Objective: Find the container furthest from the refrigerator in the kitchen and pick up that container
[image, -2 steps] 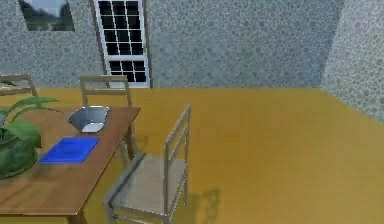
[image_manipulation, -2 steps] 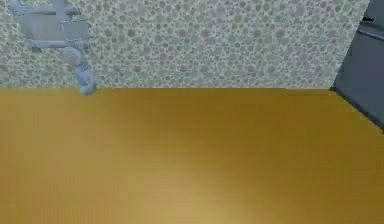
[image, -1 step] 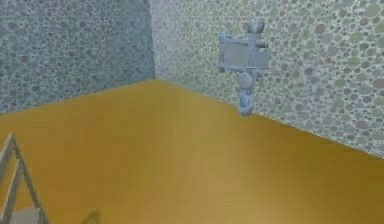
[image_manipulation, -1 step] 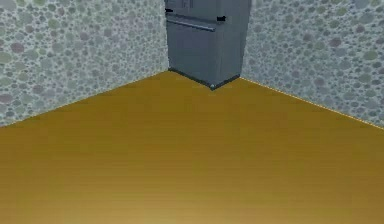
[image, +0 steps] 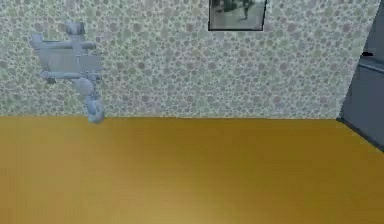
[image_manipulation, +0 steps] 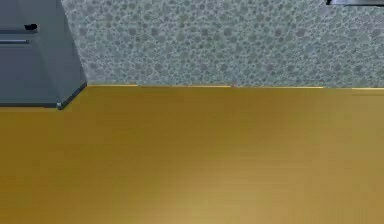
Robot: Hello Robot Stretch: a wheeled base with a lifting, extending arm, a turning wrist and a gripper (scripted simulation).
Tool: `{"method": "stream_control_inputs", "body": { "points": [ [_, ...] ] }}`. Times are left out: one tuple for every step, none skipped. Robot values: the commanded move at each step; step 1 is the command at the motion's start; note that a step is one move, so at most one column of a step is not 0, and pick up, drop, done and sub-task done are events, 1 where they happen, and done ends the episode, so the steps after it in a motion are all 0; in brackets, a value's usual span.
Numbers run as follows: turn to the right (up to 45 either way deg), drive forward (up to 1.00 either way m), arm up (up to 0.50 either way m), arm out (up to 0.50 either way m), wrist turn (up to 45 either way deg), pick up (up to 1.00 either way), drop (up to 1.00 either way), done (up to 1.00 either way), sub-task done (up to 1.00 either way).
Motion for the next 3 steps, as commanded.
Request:
{"method": "stream_control_inputs", "body": {
  "points": [
    [45.0, 0.00, 0.00, 0.00, 0.0, 0.00, 0.00, 0.00, 0.00],
    [3.0, 0.00, 0.00, 0.00, 0.0, 0.00, 0.00, 0.00, 0.00],
    [0.0, 1.00, 0.00, 0.00, 0.0, 0.00, 0.00, 0.00, 0.00]
  ]
}}
